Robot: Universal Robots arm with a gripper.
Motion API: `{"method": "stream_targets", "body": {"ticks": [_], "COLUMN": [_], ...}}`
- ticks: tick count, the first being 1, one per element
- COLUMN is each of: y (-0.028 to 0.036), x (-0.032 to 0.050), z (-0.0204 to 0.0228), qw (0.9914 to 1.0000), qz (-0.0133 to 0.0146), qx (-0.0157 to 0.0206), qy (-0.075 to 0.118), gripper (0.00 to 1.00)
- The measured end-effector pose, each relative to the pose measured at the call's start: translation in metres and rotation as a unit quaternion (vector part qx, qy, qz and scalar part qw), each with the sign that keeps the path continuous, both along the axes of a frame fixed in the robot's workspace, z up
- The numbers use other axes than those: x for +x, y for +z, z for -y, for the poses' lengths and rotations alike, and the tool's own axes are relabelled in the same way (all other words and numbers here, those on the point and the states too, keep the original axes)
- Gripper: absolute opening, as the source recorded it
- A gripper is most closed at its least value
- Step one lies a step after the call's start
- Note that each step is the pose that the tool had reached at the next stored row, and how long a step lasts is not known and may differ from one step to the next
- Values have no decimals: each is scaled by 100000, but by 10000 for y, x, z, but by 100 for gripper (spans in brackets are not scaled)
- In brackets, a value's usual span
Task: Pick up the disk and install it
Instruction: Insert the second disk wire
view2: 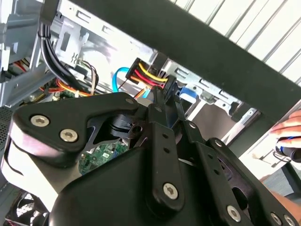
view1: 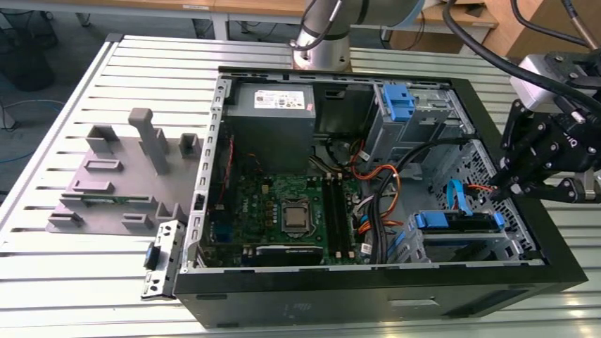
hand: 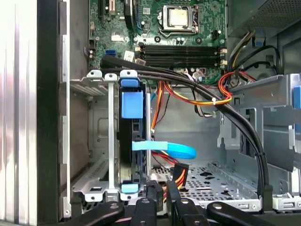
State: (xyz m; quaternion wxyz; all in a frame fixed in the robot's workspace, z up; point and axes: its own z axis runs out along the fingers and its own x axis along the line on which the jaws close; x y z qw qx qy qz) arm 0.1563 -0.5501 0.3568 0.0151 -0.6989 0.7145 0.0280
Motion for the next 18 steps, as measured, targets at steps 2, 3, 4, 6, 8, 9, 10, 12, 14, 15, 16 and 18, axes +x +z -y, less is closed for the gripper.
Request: {"method": "stream_targets", "body": {"ticks": [2, 3, 4, 6, 8, 9, 10, 12, 14, 15, 16, 18], "y": [-8, -12, -16, -24, -28, -30, -33, -43, -53, -56, -56, -57], "x": [29, 43, 56, 78, 85, 85, 85, 86, 86, 86, 86, 86], "z": [-3, -5, -6, -8, -8, -8, -8, -8, -8, -8, -8, -8], "qw": [100000, 100000, 100000, 100000, 100000, 100000, 100000, 100000, 100000, 100000, 100000, 100000], "qz": [0, -1, -1, -1, 2, 0, 0, -2, -1, 2, 2, 0], "qx": [-4, -3, 3, 8, -23, -25, -16, 2, -17, -27, -34, -33], "qy": [1, 0, 0, 1, 0, -2, -5, -1, 1, 0, 1, 0], "gripper": [24, 24, 24, 24, 24, 24, 24, 24, 24, 24, 24, 24]}}
